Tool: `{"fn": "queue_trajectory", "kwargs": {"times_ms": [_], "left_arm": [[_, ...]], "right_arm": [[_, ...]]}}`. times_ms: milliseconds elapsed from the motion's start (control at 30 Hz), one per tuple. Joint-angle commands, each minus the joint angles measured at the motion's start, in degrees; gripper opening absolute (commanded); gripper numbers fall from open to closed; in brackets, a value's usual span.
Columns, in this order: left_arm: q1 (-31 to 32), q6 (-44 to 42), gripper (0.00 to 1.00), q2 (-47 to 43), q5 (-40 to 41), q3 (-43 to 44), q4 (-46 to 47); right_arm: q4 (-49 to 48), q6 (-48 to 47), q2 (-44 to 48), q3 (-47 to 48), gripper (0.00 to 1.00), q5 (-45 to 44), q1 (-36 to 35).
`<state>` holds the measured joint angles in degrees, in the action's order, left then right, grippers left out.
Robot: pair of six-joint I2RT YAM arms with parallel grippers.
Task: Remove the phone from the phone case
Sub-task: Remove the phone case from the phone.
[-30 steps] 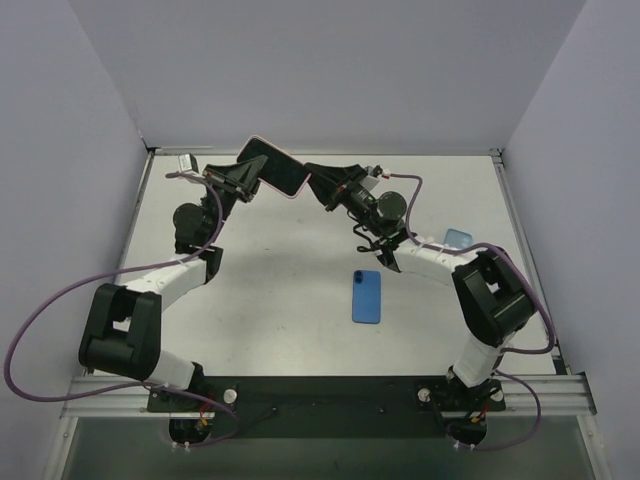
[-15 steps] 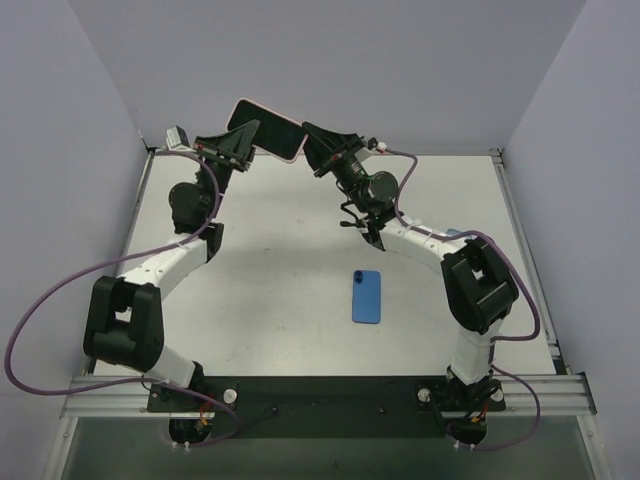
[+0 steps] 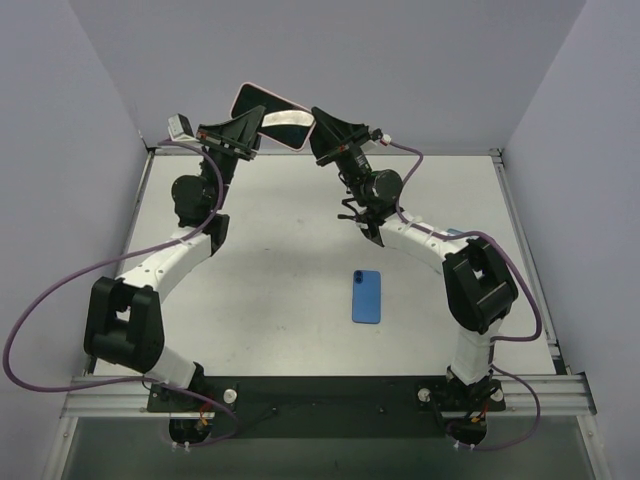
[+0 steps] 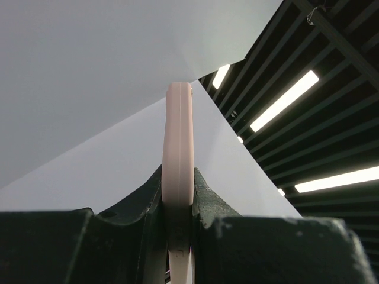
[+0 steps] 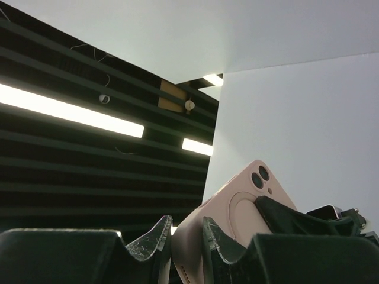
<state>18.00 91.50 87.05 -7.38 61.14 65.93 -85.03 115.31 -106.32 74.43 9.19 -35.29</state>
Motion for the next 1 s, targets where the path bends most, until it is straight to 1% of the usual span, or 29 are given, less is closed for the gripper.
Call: {"fn": "queue_trajectory", "kwargs": {"times_ms": [0, 167, 400, 700, 800, 833, 900, 933, 967], "left_arm": [[7.8, 6.8, 0.0, -7.1, -15.6, 3.8, 29.4], [7.8, 6.3, 0.0, -9.2, -14.8, 3.8, 29.4], [8.2, 5.4, 0.0, -11.6, -14.6, 3.7, 29.3], [8.4, 6.5, 0.0, -14.1, -14.9, 4.7, 29.3], [8.3, 7.2, 0.0, -14.0, -14.4, 4.3, 29.4], [8.2, 7.5, 0.0, -13.7, -14.0, 4.2, 29.3], [8.0, 8.1, 0.0, -13.7, -13.8, 3.3, 27.9], [8.0, 8.0, 0.0, -13.8, -13.7, 2.8, 27.2], [7.9, 7.9, 0.0, -14.1, -13.3, 1.8, 26.3]], "right_arm": [[-10.5, 24.8, -3.2, 0.3, 0.0, -0.9, -2.0], [-10.6, 24.6, -3.5, 0.3, 0.0, -2.5, -2.5], [-10.6, 24.2, -5.6, 4.0, 0.0, -3.5, -3.9], [-10.6, 22.9, -8.3, 8.6, 0.0, -2.9, -5.1], [-10.5, 20.1, -7.5, 6.5, 0.0, 0.1, -4.5], [-10.1, 16.7, -7.1, 4.1, 0.0, 4.2, -3.2], [-7.9, 13.7, -4.3, -0.6, 0.0, 7.9, -1.9], [-4.4, 8.5, -2.9, -3.0, 0.0, 12.9, -1.2], [-2.3, 6.1, -0.1, -8.1, 0.0, 14.6, 0.1]]}}
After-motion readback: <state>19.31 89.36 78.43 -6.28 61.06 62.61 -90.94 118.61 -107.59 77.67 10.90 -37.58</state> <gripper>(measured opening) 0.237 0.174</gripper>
